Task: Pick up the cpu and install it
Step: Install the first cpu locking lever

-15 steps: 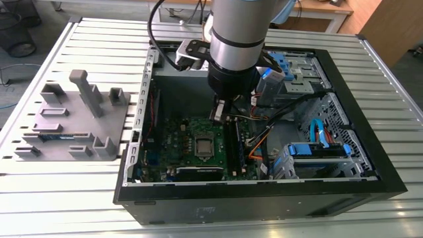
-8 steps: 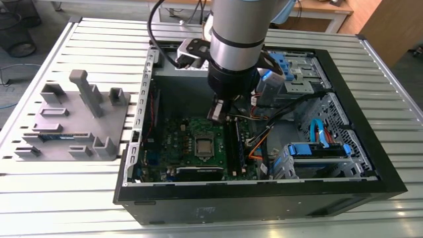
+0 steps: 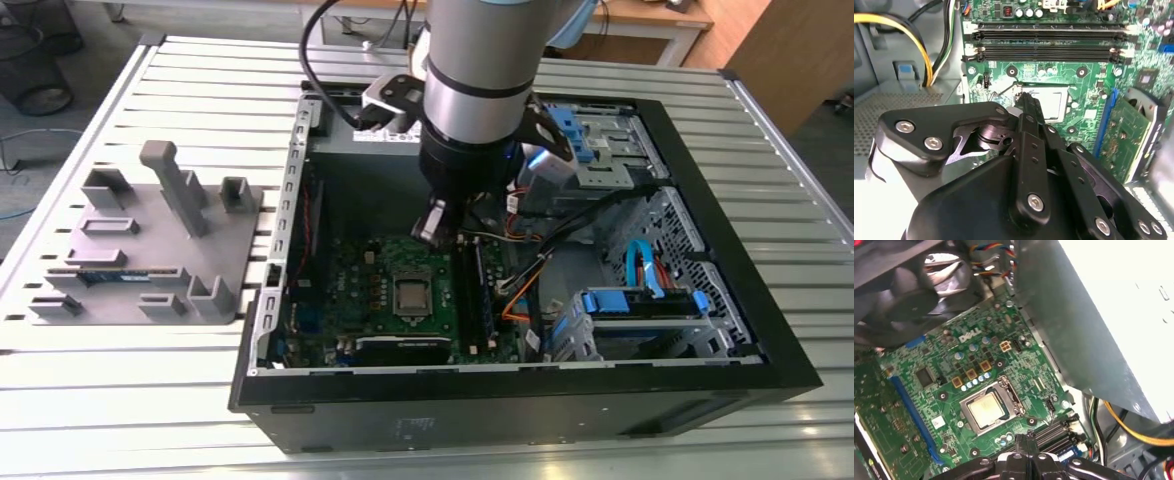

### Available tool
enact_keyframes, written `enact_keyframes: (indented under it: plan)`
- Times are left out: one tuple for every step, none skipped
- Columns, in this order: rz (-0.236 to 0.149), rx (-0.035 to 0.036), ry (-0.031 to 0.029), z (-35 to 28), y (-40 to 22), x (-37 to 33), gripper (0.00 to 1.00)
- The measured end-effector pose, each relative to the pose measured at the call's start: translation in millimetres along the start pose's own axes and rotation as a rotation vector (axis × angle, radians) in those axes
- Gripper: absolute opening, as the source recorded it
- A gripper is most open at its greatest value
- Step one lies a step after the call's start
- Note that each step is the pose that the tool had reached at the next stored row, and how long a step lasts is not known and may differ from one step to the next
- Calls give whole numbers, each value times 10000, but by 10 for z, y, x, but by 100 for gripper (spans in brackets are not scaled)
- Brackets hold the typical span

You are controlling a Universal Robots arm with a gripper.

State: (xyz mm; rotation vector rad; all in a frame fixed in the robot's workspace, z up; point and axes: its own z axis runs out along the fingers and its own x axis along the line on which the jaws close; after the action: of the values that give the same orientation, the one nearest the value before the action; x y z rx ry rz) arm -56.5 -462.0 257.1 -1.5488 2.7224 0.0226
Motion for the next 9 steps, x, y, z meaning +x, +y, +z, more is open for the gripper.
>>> enact_keyframes:
  plan:
    - [181,3,-2,3,0,0,11]
    - [360,5,-3,6,0,0,11]
    - [540,8,-4,8,0,0,11]
    - [721,11,-5,11,0,0,11]
    - [899,14,-6,14,0,0,11]
    - [1080,17,-7,17,0,0,11]
    - [1258,19,-9,20,0,0,11]
    - [1455,22,-10,22,0,0,11]
    - [1636,25,-10,23,0,1,11]
